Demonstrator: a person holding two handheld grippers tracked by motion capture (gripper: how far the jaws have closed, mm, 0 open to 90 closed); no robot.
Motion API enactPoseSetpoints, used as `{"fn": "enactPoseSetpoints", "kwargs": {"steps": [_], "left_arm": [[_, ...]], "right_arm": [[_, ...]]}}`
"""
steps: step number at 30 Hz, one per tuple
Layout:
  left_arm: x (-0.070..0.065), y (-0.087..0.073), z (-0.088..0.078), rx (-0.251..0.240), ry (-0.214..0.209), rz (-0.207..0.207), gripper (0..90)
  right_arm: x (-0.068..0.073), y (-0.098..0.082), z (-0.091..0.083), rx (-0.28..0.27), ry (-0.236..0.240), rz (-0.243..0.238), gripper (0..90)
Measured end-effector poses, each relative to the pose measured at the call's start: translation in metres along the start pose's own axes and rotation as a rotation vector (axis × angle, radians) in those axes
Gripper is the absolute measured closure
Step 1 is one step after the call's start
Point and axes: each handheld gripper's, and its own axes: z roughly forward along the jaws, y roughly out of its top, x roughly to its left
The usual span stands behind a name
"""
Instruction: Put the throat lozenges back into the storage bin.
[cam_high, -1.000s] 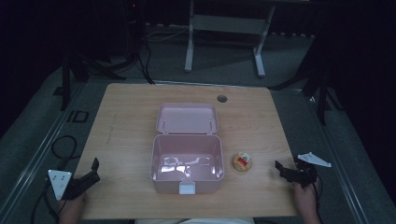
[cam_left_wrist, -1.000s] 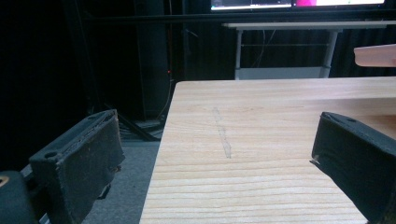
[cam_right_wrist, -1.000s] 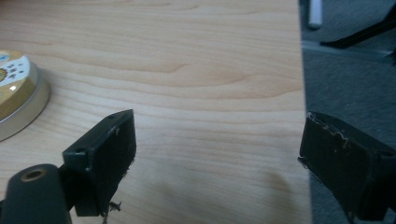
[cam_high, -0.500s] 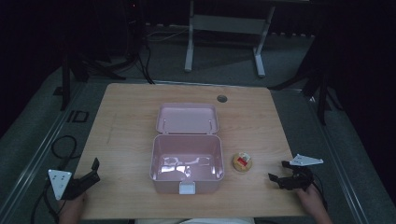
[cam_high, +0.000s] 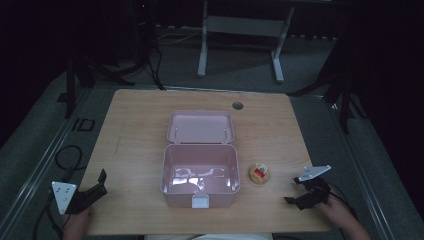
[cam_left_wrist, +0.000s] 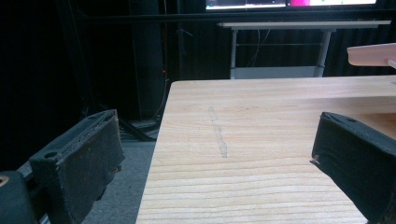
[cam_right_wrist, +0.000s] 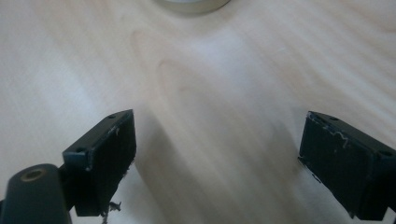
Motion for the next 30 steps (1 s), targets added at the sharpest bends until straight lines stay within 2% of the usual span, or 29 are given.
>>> {"fn": "enactPoseSetpoints", "kwargs": {"steps": [1, 2, 3, 4, 14, 16, 18, 19, 21, 24, 27, 30], "left_arm": [[0.0, 0.0, 0.0, 0.002, -0.002, 0.002, 2.4], [0.0, 0.0, 0.0, 0.001, -0.003, 0.001, 2.4], [0.0, 0.0, 0.0, 0.001, -0.003, 0.001, 2.4], [0.0, 0.0, 0.0, 0.002, -0.004, 0.003, 2.4], [0.0, 0.0, 0.0, 0.001, -0.008, 0.004, 2.4], [0.0, 0.0, 0.0, 0.001, -0.009, 0.004, 2.3], [0.0, 0.0, 0.0, 0.001, -0.011, 0.004, 2.4], [0.0, 0.0, 0.0, 0.001, -0.011, 0.003, 2.4], [0.0, 0.0, 0.0, 0.001, -0.012, 0.003, 2.4], [0.0, 0.0, 0.0, 0.002, -0.013, 0.003, 2.4], [0.0, 0.0, 0.0, 0.001, -0.014, 0.002, 2.4], [0.0, 0.0, 0.0, 0.002, -0.016, 0.003, 2.4]], "right_arm": [[0.003, 0.006, -0.001, 0.051, 0.001, -0.034, 10.6], [0.004, 0.009, -0.001, 0.075, 0.012, -0.047, 10.6], [0.004, 0.009, -0.001, 0.075, 0.012, -0.047, 10.6], [0.008, 0.015, -0.002, 0.134, 0.014, -0.085, 10.6], [0.021, 0.041, 0.001, 0.411, 0.02, -0.201, 10.7], [0.022, 0.042, 0.001, 0.429, 0.022, -0.205, 10.6], [0.024, 0.05, 0.002, 0.484, 0.038, -0.222, 10.7], [0.025, 0.052, 0.002, 0.494, 0.042, -0.225, 10.7], [0.027, 0.056, 0.003, 0.511, 0.05, -0.227, 13.2], [0.03, 0.061, 0.005, 0.539, 0.067, -0.233, 12.5], [0.031, 0.064, 0.006, 0.547, 0.061, -0.24, 12.4], [0.034, 0.071, 0.008, 0.57, 0.084, -0.246, 11.7]]}}
